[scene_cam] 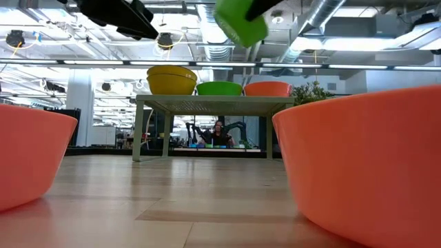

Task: Pick & Place Mini bowls
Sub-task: Stack the green bowl on the green bowl on the shelf, then stack the orange bowl on the orange bowl on the shelf

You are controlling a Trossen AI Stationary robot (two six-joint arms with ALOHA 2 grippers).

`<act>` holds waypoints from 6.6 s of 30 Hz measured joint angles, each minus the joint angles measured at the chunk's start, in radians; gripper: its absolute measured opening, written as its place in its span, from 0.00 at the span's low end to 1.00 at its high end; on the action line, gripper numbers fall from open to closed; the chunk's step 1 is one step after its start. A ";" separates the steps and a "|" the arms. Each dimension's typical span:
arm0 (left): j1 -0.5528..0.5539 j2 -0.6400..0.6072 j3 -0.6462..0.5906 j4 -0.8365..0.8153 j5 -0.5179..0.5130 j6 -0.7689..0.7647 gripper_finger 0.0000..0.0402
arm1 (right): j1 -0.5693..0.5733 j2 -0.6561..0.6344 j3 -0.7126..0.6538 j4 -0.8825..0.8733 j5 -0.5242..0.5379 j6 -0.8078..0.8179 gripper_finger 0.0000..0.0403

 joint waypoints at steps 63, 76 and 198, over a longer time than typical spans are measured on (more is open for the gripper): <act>-0.019 0.000 0.000 0.015 0.000 -0.110 0.33 | -0.383 0.152 0.024 0.097 -0.231 -0.580 0.18; -0.019 0.000 0.000 0.009 0.000 -0.113 0.33 | -0.242 0.151 0.221 -0.083 -0.232 -0.382 0.18; -0.016 0.000 0.000 0.041 -0.001 0.035 0.33 | 0.166 0.380 -0.090 0.074 -0.818 0.795 0.01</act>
